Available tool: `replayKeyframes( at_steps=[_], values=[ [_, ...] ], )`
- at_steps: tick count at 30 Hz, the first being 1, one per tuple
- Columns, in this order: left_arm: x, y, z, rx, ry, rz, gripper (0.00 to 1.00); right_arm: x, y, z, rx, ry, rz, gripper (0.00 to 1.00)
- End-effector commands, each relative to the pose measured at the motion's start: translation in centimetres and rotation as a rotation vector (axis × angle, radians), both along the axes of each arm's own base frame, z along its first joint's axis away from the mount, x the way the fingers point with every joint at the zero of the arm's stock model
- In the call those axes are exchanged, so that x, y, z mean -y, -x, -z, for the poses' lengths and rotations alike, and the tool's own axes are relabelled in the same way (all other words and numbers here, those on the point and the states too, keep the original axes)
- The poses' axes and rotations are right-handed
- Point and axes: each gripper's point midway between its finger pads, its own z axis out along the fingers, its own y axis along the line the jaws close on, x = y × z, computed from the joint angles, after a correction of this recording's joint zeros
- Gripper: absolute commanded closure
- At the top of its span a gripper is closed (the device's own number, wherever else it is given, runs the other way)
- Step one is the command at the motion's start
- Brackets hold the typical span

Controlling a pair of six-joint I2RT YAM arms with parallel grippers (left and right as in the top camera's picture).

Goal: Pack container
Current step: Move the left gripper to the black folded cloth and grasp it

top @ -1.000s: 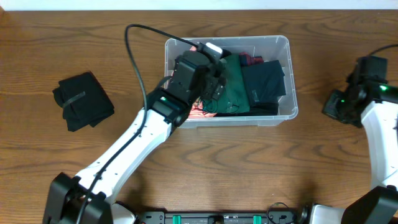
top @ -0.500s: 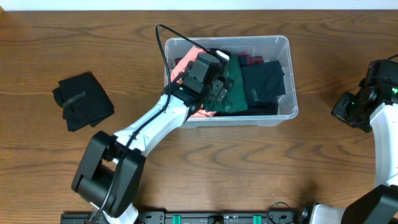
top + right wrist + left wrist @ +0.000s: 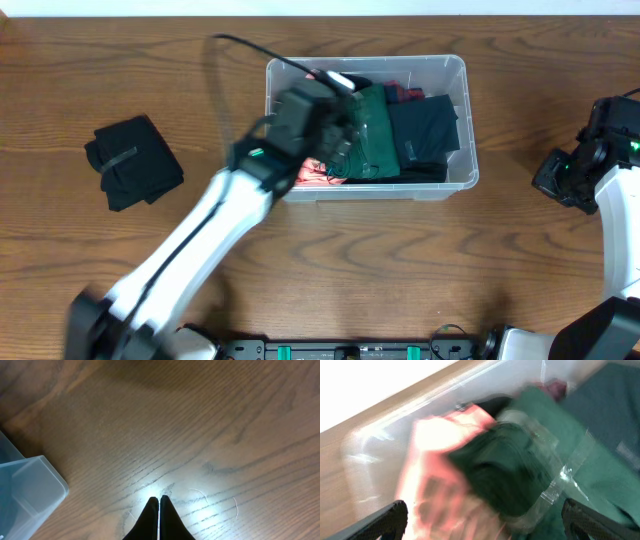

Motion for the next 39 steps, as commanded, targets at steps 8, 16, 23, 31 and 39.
replayKeyframes(
  at_steps=[8,16,23,31,39],
  values=[
    [-25.3,1.9,-2.9,-0.06,0.09,-0.741,0.02,-0.2,0.1,0.0,0.001,-0.006,-0.007,0.97],
    [-39.9,2.7,3.8,-0.168,0.251,-1.076,0.02,-0.2,0.1,0.0,0.001,-0.006,-0.007,0.93],
    [-44.7,1.2,9.8,-0.214,0.317,-1.031,0.02,-0.2,0.1,0.0,0.001,-0.006,-0.007,0.58],
    [-44.0,-0.4,16.0,-0.306,0.351,-0.91,0.02,-0.1,-0.1,0.0,0.008,-0.003,-0.007,0.51],
    [-42.0,-0.3,21.7,-0.429,0.444,-0.85,0.02,-0.1,0.0,0.0,0.005,-0.004,-0.007,0.51]
  ],
)
